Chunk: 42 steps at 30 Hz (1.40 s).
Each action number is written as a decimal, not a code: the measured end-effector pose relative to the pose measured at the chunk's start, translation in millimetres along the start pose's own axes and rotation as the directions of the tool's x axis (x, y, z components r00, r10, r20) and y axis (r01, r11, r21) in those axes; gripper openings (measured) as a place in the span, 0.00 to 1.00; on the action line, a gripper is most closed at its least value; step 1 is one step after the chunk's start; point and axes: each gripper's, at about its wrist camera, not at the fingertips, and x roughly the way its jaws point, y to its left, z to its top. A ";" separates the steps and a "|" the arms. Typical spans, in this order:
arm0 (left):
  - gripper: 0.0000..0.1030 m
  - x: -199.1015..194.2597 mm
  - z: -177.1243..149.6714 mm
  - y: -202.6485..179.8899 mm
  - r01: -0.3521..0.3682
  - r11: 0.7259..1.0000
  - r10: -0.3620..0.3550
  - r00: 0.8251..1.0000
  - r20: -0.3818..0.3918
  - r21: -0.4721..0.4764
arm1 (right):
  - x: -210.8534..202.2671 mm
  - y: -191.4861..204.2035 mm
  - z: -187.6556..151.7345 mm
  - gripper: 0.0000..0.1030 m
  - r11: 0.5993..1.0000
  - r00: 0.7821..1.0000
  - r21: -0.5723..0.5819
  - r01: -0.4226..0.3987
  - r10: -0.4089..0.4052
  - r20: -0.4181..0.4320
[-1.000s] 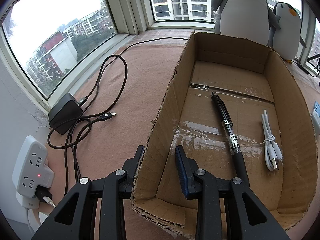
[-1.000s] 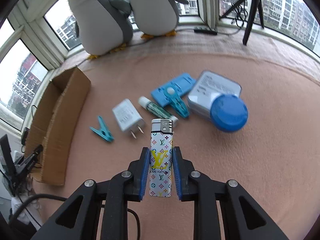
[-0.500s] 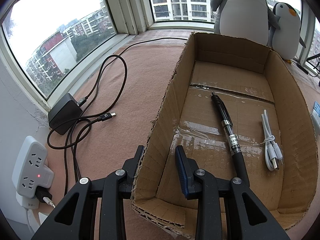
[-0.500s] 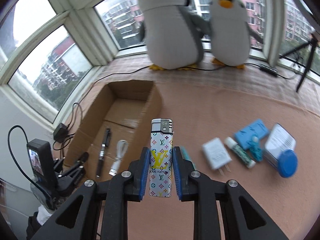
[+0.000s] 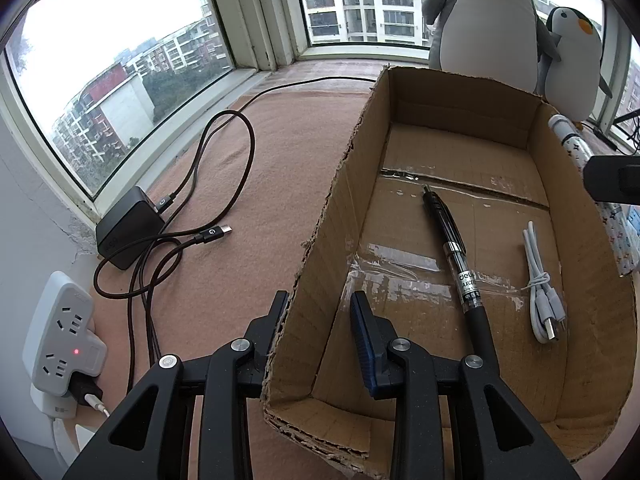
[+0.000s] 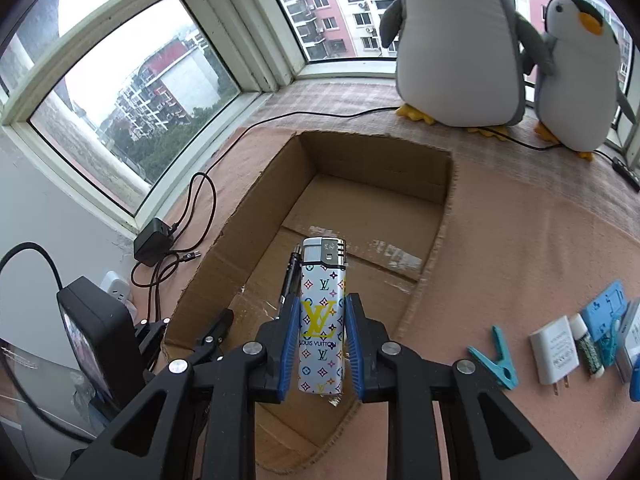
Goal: Organize rigid objects
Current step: 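Carry the lighter into the box and open the right gripper, then move the right gripper to the teal clothespin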
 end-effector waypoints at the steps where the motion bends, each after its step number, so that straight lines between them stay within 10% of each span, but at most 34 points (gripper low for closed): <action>1: 0.31 0.1 0.0 0.1 0.000 1.000 0.000 1.000 -0.001 0.000 | 2.9 1.8 0.8 0.20 1.000 1.000 0.002 -0.004 0.004 -0.004; 10: 0.31 0.0 0.5 0.2 0.000 1.000 0.000 1.000 -0.001 0.000 | 18.3 16.2 2.0 0.21 1.000 1.000 -0.022 -0.011 0.011 -0.015; 14: 0.31 0.1 0.3 0.3 -0.001 1.000 0.001 1.000 0.000 0.000 | 16.1 18.9 0.7 0.47 0.999 1.000 -0.043 -0.003 0.003 -0.004; 42: 0.31 0.7 0.6 0.7 0.000 1.000 0.000 1.000 0.004 -0.004 | -44.3 -77.1 -31.7 0.48 0.995 1.000 -0.095 0.028 -0.029 -0.001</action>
